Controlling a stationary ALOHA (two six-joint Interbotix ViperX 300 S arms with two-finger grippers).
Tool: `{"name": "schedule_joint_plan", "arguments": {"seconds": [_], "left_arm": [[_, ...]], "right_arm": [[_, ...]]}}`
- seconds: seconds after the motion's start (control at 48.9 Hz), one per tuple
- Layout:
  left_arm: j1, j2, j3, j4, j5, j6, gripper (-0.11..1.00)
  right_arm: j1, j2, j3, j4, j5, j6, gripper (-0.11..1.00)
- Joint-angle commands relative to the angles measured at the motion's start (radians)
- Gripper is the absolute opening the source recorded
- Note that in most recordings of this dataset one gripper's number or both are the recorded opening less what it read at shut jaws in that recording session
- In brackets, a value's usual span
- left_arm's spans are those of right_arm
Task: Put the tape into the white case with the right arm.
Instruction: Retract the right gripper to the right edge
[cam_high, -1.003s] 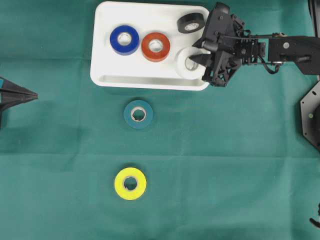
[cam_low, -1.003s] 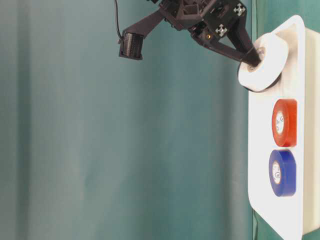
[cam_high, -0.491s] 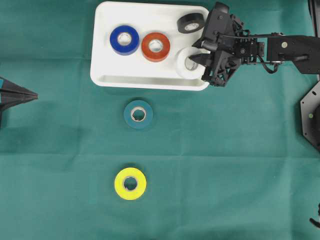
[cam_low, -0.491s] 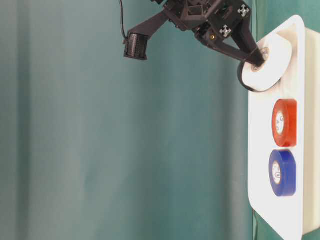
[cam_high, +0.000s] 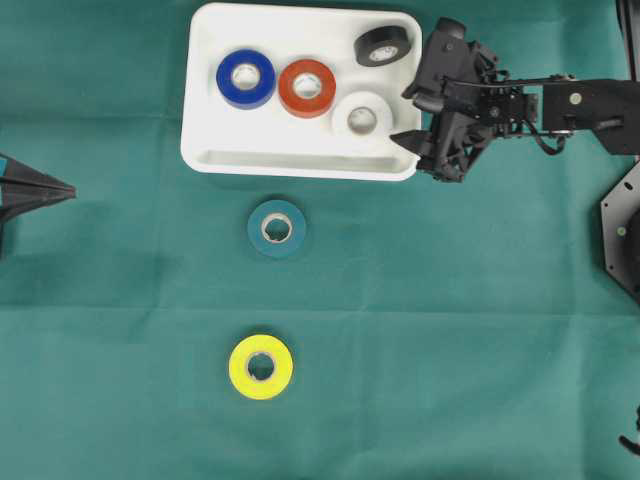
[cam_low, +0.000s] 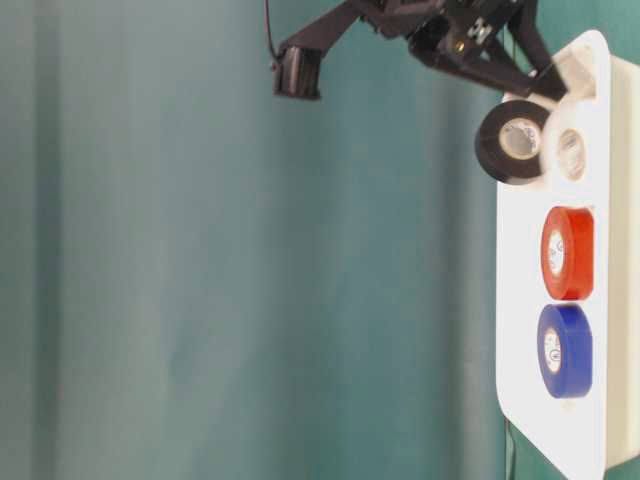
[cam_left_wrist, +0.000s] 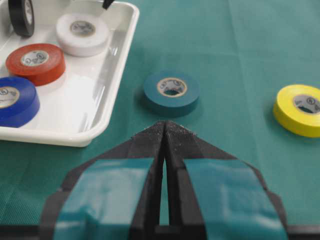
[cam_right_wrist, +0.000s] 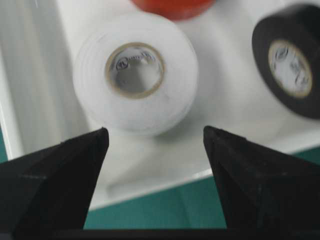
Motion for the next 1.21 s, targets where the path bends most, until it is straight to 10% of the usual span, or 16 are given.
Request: {"name": "schedule_joint_plan", "arguments": {"seconds": [0.0,1.187], "left_arm": [[0.002,0.006,-0.014,-0.002,-0.005,0.0,0.0],[0.003,0.006,-0.014,-0.002,-0.005,0.0,0.0]], "right_arm": [[0.0,-0.049,0.014,-0.002,-0.006,0.002,0.38],[0.026,-0.71,0.492,0.003,-0.014,0.011,0.38]]}}
